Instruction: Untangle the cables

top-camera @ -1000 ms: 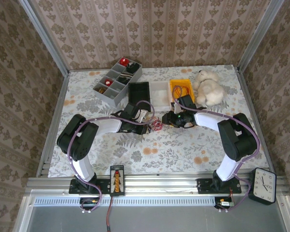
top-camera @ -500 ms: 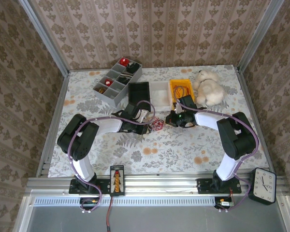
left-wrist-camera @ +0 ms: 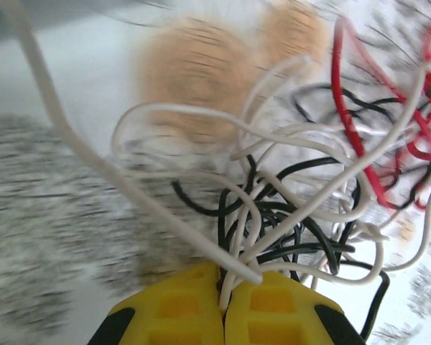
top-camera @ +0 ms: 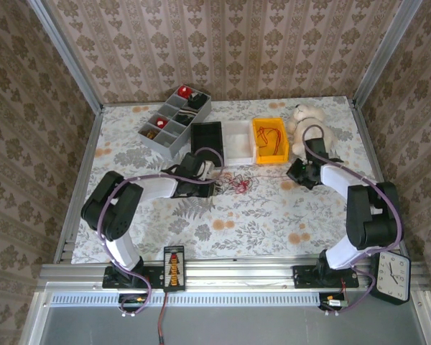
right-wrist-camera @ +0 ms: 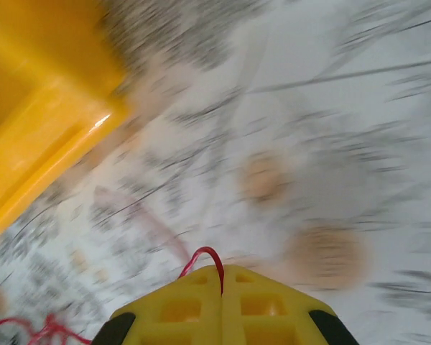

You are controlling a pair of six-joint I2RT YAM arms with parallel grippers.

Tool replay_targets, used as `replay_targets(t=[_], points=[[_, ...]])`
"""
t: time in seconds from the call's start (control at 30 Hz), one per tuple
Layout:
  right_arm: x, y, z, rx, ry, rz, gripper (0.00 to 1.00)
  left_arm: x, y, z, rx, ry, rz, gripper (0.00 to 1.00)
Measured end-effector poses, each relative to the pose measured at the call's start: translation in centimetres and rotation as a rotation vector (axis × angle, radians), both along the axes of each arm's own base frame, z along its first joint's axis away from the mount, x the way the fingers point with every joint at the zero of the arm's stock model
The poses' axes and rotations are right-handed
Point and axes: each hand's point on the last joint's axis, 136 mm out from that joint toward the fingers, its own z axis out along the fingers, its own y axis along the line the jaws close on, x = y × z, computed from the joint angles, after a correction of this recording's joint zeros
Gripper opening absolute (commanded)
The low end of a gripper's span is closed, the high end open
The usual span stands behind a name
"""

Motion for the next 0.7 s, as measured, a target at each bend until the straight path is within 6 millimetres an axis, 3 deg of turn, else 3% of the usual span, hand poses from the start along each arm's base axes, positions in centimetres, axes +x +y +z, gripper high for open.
replay_targets(t=[0.27, 0.7], points=[[-3.1, -8.6, 0.1, -0.095, 0.077, -0.263, 0.0, 2.3, 6.0, 0.0, 0.059, -0.02, 0.288, 0.0], [-6.1, -15.5, 2.9, -0.136, 0.038, -0.495, 0.0, 2.2, 13.8, 0.0, 0.199, -0.038, 0.671, 0.0]])
